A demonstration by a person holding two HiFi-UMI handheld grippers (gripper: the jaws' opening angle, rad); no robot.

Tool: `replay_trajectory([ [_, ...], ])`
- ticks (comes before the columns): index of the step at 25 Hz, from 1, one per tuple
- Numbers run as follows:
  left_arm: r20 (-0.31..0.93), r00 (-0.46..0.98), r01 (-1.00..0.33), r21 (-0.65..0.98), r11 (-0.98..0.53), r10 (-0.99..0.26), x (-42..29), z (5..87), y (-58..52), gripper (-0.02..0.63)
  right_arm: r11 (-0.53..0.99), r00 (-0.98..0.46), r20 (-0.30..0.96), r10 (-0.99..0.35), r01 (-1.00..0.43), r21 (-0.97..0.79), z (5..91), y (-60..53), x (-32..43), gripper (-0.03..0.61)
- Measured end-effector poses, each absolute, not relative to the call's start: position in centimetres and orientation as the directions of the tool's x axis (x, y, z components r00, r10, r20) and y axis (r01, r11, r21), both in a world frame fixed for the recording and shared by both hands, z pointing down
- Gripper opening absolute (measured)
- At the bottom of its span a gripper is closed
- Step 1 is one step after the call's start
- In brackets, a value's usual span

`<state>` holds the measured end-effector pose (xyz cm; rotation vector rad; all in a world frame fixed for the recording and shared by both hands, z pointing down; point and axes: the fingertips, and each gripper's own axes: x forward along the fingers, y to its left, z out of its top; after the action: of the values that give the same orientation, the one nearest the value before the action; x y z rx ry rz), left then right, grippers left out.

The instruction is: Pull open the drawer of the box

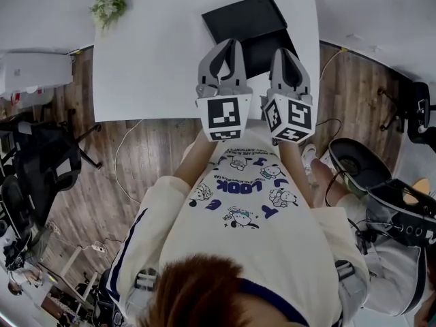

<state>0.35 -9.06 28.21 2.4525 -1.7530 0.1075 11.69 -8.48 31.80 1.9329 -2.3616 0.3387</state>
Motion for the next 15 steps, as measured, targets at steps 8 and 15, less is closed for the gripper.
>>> replay_trajectory([
  [8, 0.126, 0.326, -0.945, 0.054, -0.322, -0.937, 0.68, 28.07, -8.91, 0.018, 0.177, -0.2, 0.184, -0.962, -0.975, -0.133, 31.58, -8.49, 12.03, 0.041],
  [15, 0.128, 0.33, -0.944, 0.054, -0.325, -0.935, 0.83, 28.15, -8.64, 0.018, 0.175, -0.199, 0.184, -0.963, -0.975, -0.138, 31.66, -8.17, 12.19, 0.041],
])
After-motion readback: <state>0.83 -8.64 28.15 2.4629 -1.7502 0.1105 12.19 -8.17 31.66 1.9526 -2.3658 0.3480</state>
